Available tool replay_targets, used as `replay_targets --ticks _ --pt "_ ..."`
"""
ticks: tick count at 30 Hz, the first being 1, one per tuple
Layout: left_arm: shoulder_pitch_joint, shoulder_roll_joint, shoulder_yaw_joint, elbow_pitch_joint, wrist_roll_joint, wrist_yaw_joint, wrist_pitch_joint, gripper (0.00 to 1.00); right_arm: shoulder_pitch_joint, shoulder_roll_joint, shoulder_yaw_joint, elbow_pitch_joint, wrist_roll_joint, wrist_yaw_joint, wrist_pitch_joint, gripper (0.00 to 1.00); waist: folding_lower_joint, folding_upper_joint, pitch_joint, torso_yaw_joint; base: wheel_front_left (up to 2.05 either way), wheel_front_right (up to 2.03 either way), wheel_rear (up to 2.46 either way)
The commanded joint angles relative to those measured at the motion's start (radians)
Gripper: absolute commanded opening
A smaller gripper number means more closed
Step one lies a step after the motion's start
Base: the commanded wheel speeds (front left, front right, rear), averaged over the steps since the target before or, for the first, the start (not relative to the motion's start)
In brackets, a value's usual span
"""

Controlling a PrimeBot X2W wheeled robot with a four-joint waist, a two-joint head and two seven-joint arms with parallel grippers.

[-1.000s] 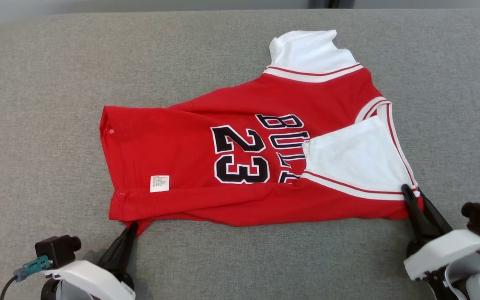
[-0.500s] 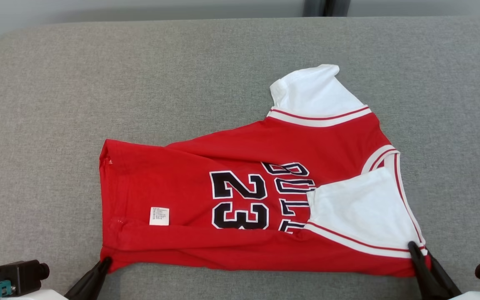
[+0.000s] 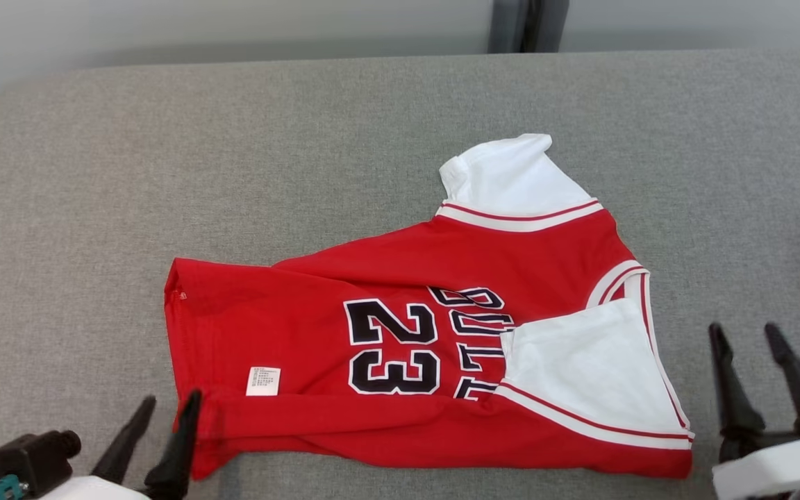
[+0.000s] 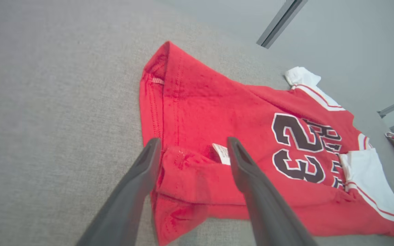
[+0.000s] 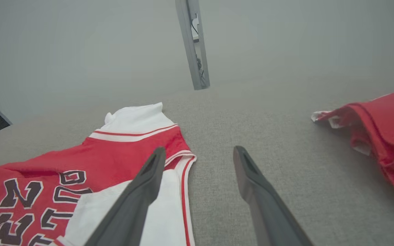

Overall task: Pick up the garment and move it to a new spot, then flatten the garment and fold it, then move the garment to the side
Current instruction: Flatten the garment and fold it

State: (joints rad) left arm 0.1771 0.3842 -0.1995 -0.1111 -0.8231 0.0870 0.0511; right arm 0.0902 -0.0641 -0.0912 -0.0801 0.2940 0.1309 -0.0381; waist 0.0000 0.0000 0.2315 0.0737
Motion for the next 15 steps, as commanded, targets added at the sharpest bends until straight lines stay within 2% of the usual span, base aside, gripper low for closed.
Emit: replay_targets --ticks 1,8,15 --pt "-0.017 -0.003 0.008 -0.008 0.011 0.008 -0.016 1.0 -0.015 -0.006 -0.007 -0.009 -0.01 0.0 -0.01 1.0 0.0 0.0 -0.009 0.003 0.0 0.0 0.0" --pt "-0.111 -0.034 0.042 -0.049 0.144 0.088 -0.176 1.0 -0.095 -0.009 -0.03 -0.085 -0.119 0.0 -0.004 1.0 0.0 0.0 -0.047 0.014 0.0 0.0 0.0" --pt "-0.173 -0.04 0.019 -0.017 0.218 0.13 -0.206 1.0 -0.113 -0.004 0.007 -0.1 -0.136 0.0 0.018 1.0 0.0 0.0 -0.066 0.005 0.0 0.0 0.0"
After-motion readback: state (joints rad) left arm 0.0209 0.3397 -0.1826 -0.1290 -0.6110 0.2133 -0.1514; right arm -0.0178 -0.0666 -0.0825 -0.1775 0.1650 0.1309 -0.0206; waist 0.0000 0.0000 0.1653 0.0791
